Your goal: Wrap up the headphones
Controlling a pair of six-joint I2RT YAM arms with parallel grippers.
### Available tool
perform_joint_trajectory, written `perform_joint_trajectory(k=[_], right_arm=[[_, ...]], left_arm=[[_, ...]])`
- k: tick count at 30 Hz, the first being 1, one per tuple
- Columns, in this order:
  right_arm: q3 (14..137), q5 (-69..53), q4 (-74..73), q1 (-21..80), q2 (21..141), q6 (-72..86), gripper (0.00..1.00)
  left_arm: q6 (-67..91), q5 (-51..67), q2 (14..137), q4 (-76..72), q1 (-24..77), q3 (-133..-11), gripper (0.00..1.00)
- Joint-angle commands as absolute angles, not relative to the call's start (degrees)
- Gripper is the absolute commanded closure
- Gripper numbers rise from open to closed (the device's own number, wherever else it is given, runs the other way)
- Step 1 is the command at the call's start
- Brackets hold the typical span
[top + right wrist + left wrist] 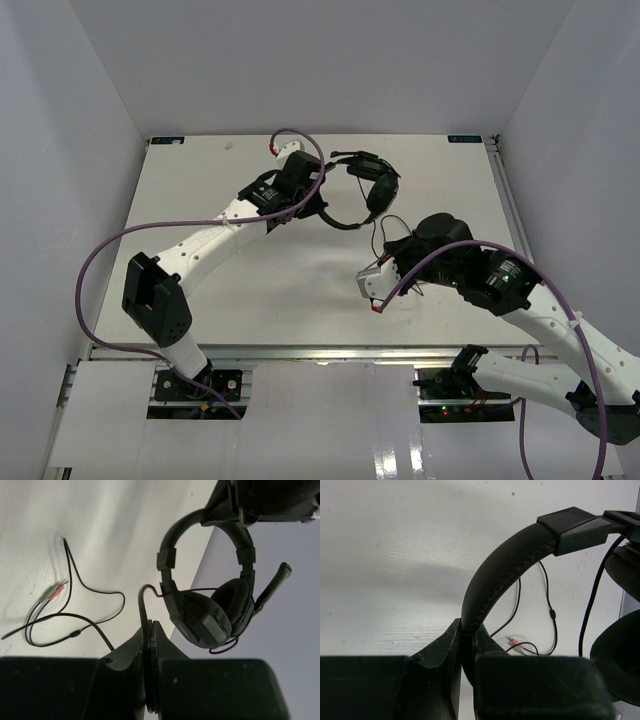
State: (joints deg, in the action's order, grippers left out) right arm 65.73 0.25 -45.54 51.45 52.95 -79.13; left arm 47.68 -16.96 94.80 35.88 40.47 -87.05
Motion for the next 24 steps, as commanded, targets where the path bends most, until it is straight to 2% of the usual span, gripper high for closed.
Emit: perform_joint_trajectory(k=[1,7,18,24], right_arm=[[65.8,-2.1,-45.4,52.2,51.6,-79.9,0.92],[66.8,-3.4,-46.9,52.6,51.6,-79.9,0.92],[58.7,-3.6,-48.1,52.7,46.0,-80.9,0.92],[58.5,-3.6,-47.7,52.7,46.2,-80.9,0.92]], left_arm=[[50.4,-16.6,95.4,34.2,40.6,-92.3,1.00],[51.9,-16.8,97.0,34.5,40.5,-94.6,1.00],[53.8,-13.9,96.3,34.2,40.5,-96.1,1.00],[54.3,-12.2,96.3,33.7,40.5,-96.1,1.00]])
